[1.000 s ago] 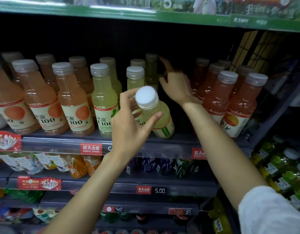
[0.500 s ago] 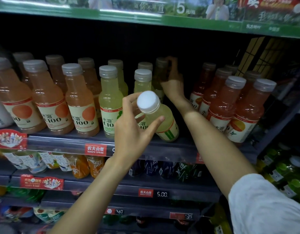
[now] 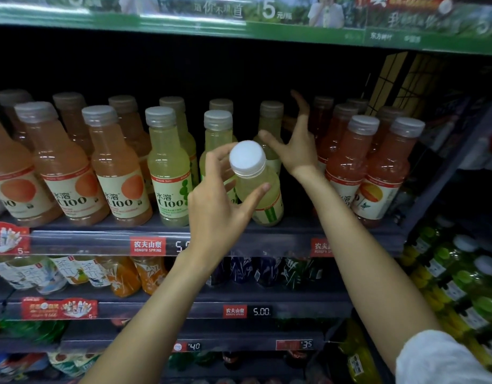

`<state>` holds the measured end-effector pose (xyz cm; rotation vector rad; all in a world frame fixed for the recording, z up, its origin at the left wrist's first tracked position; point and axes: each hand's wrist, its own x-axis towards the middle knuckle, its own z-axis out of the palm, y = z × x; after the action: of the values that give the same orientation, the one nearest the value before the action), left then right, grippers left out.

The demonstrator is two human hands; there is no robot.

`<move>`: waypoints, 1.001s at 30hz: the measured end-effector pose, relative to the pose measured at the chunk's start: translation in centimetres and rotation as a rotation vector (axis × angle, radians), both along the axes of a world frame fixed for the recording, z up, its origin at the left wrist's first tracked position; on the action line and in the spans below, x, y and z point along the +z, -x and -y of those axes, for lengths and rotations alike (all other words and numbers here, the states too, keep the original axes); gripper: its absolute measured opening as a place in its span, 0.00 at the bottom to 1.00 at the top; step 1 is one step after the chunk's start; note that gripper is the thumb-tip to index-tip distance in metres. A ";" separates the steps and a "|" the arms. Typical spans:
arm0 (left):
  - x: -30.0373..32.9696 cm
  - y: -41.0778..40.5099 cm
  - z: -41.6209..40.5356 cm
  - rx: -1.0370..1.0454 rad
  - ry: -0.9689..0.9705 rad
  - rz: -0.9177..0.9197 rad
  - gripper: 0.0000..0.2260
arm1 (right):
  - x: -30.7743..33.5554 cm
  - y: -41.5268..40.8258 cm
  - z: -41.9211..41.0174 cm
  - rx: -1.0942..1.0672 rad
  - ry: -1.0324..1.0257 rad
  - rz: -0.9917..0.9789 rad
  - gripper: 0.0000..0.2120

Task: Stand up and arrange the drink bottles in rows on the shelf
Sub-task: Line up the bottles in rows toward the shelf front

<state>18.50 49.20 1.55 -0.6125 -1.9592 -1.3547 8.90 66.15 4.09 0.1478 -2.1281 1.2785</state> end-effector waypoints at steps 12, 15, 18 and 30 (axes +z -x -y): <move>2.3 1.1 -1.7 0.052 0.201 -0.003 0.31 | -0.7 -1.5 -1.1 0.158 0.163 0.317 0.21; 3.1 2.2 -2.8 0.097 0.317 -0.028 0.31 | -0.8 -1.9 -1.0 0.128 0.147 0.286 0.19; 3.2 3.1 -3.2 0.111 0.340 -0.018 0.34 | -1.1 -2.2 -1.2 0.128 0.153 0.245 0.20; 1.2 3.5 -3.7 -0.055 0.306 0.029 0.38 | -3.2 -2.3 -0.6 0.127 0.521 0.296 0.17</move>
<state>15.01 52.93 2.71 -0.7976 -2.2076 -1.1082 11.18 66.73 0.87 -0.1389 -1.9608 1.9863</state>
